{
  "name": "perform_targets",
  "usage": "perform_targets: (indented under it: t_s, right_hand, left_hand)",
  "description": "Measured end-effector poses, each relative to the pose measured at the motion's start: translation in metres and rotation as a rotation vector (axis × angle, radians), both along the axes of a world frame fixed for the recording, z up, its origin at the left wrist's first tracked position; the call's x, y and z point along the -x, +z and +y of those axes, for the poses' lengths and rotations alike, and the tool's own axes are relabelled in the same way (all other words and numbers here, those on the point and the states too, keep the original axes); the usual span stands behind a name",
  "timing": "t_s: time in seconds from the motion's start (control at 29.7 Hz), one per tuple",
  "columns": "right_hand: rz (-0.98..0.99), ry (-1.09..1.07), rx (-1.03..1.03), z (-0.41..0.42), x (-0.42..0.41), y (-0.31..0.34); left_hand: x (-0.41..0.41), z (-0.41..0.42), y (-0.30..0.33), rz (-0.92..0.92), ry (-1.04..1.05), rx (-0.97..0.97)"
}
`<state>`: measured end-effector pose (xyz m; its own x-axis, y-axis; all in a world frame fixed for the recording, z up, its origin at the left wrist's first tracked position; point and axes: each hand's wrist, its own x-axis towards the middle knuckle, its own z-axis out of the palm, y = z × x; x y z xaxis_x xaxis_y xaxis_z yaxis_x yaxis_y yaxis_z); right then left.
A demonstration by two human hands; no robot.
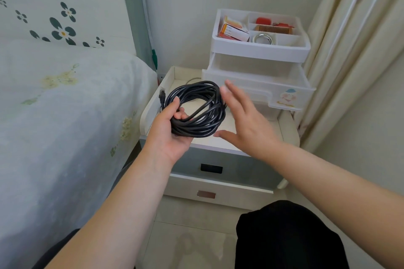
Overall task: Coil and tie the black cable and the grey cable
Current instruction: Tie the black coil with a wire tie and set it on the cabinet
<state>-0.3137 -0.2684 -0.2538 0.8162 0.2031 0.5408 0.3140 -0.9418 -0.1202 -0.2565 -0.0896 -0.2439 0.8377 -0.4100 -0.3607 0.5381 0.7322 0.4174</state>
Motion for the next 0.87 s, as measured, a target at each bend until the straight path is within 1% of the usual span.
perform_targets:
  t_s: [0.03,0.07,0.13,0.2,0.3,0.37,0.4,0.47,0.54,0.57,0.61,0.67,0.74,0.77,0.87]
  right_hand:
    - [-0.098,0.078,0.112,-0.002,-0.003,0.002]
    - [-0.195,0.142,0.179,-0.004,-0.007,0.004]
    - [-0.332,0.228,0.248,-0.007,-0.012,0.009]
    - [-0.367,0.299,0.287,-0.009,-0.014,0.014]
    - [-0.394,0.354,0.262,-0.008,-0.012,0.018]
    - [-0.439,0.342,0.236,-0.012,-0.010,0.022]
    - [-0.457,0.321,0.203,-0.015,-0.008,0.026]
    - [-0.482,0.235,0.100,-0.021,-0.007,0.037]
    - [-0.486,0.088,-0.008,-0.027,-0.008,0.055]
    - [-0.460,-0.014,-0.049,-0.030,-0.009,0.065]
    - [-0.392,-0.123,-0.078,-0.032,-0.012,0.075]
    - [-0.174,-0.303,-0.062,-0.043,-0.020,0.090]
    - [0.042,-0.383,0.015,-0.054,-0.031,0.099]
    - [0.116,-0.401,0.046,-0.058,-0.037,0.100]
    - [0.203,-0.464,0.094,-0.065,-0.050,0.097]
  left_hand:
    - [-0.001,0.001,-0.001,0.000,-0.016,-0.005]
    - [-0.002,0.002,-0.003,-0.006,-0.037,-0.010]
    - [-0.003,0.003,-0.005,-0.023,-0.089,-0.022]
    - [-0.004,0.004,-0.005,-0.022,-0.133,-0.035]
    - [-0.008,0.009,0.001,-0.036,-0.205,-0.010]
    - [-0.009,0.013,0.005,-0.122,-0.294,0.043]
    - [-0.010,0.014,0.004,-0.180,-0.323,0.023]
    - [-0.008,0.011,0.000,-0.242,-0.351,-0.096]
    - [-0.003,0.005,-0.005,-0.213,-0.347,-0.189]
    - [-0.001,0.002,-0.008,-0.198,-0.346,-0.213]
    - [0.001,0.000,-0.010,-0.200,-0.353,-0.236]
    - [0.003,-0.002,-0.013,-0.241,-0.366,-0.306]
    - [0.003,-0.003,-0.013,-0.274,-0.352,-0.400]
    - [0.003,-0.003,-0.014,-0.277,-0.341,-0.431]
    - [0.003,-0.003,-0.015,-0.275,-0.315,-0.451]
